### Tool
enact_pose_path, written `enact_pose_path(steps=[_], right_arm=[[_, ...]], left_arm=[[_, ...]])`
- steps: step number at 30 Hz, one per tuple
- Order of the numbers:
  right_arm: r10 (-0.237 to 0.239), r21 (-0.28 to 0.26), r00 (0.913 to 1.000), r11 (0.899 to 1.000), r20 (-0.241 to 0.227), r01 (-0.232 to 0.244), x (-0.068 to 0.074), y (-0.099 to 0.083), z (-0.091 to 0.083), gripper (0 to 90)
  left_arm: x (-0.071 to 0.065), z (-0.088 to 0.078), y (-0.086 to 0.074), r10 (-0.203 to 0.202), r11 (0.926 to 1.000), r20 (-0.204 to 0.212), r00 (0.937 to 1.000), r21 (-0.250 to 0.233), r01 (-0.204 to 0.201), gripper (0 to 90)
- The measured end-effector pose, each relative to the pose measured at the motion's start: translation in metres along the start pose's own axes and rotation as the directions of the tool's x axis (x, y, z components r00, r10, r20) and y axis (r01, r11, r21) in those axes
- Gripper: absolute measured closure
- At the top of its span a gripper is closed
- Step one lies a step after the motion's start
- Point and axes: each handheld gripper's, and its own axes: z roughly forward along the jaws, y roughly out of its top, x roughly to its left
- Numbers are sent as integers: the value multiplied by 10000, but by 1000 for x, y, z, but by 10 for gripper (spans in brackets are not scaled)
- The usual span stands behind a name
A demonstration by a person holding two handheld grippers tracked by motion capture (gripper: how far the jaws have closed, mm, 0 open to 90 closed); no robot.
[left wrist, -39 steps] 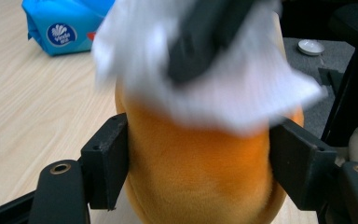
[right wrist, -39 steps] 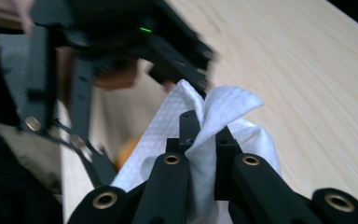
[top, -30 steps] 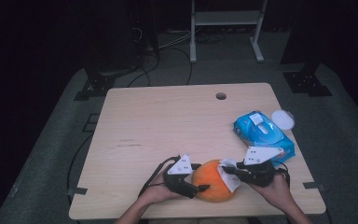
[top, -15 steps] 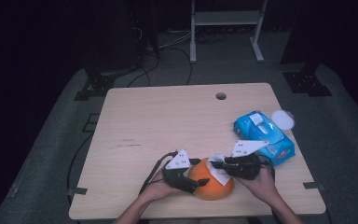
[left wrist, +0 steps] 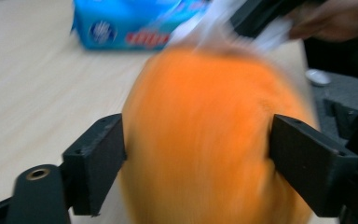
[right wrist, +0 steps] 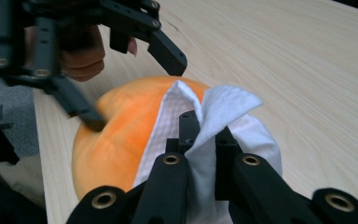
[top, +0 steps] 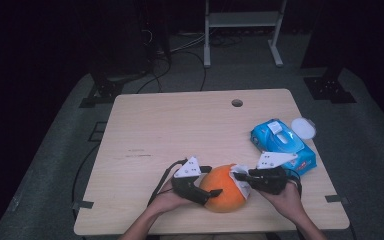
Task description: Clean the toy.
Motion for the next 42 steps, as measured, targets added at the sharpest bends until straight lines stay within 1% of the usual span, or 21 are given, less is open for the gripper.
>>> enact_pose_path(steps=[1, 3, 4, 5, 6, 8, 10, 13, 17, 18, 22, 25, 27, 28, 29, 30, 31, 32, 34, 37, 42], right_arm=[[3, -55, 10000, 10000, -52, -4, 1, 2, 2, 858], [-44, -176, 9998, 9998, -188, 41, 3, 7, 6, 858], [-150, -164, 9997, 9998, -168, 148, 5, 10, 9, 859], [-192, -140, 9997, 9997, -156, 190, 5, 11, 10, 859], [-195, -179, 9996, 9997, -183, 192, 6, 12, 12, 859], [-163, -210, 9996, 9997, -212, 159, 4, 12, 13, 858], [-68, -203, 9998, 9998, -176, 65, 3, 12, 12, 858], [-92, -78, 9998, 9999, -153, 91, 5, 10, 9, 857], [79, 35, 9991, 10000, -417, -78, 9, 2, 1, 857], [108, 98, 9988, 9999, -475, -104, 10, -1, 0, 857], [117, 207, 9995, 9997, -299, -111, 7, 0, -1, 859], [410, 51, 9991, 9991, -96, -410, -4, 5, 3, 859], [605, -22, 9982, 9982, -43, -605, -12, 8, 7, 859], [781, -22, 9969, 9969, 22, -781, -17, 8, 11, 859], [922, -37, 9957, 9957, 2, -922, -20, 7, 13, 859], [1128, -75, 9935, 9936, -125, -1129, -25, 5, 15, 859], [1281, -111, 9915, 9917, -205, -1284, -26, 3, 15, 859], [1356, -140, 9905, 9906, -209, -1359, -27, 2, 15, 859], [1336, -74, 9909, 9910, -173, -1338, -25, 0, 13, 859], [1331, 46, 9910, 9911, -159, -1330, -21, -4, 9, 859], [1409, 269, 9896, 9898, -283, -1402, -12, -16, -1, 858]], left_arm=[[-3, 0, 2, 188, 9998, -12, 9998, -14, -188, 174], [-4, 2, 1, 465, 9985, -183, 9988, 281, -460, 181], [-3, 2, -1, 382, 9989, -172, 9991, 282, -377, 206], [1, 0, -4, 147, 9995, -121, 9998, 278, -143, 217], [2, 0, -6, 70, 9995, -128, 9999, 293, -66, 229], [5, -2, -9, -56, 9994, -132, 9999, 341, 60, 252], [6, -2, -11, -86, 9993, -153, 9998, 375, 92, 258], [8, -2, -12, -200, 9989, -205, 9996, 421, 209, 261], [12, -4, -15, -440, 9984, -182, 9989, 356, 446, 261], [11, -3, -15, -368, 9987, -153, 9992, 343, 373, 267], [6, 0, -13, 30, 9993, -163, 9999, 367, -24, 300], [2, 2, -12, 291, 9989, -96, 9995, 375, -288, 312], [0, 3, -12, 361, 9986, -119, 9993, 383, -356, 312], [0, 3, -12, 346, 9987, -125, 9993, 390, -341, 312], [1, 3, -13, 228, 9991, -148, 9996, 355, -223, 312], [2, 2, -14, 207, 9990, -132, 9997, 388, -202, 312], [3, 2, -14, 78, 9994, -141, 9999, 345, -73, 312], [4, 2, -15, 53, 9994, -154, 9999, 334, -48, 311], [5, 2, -15, -131, 9993, -173, 9998, 349, 137, 309], [7, 1, -16, -297, 9991, -184, 9994, 306, 303, 304], [7, 2, -16, -314, 9991, -173, 9994, 270, 319, 300]])
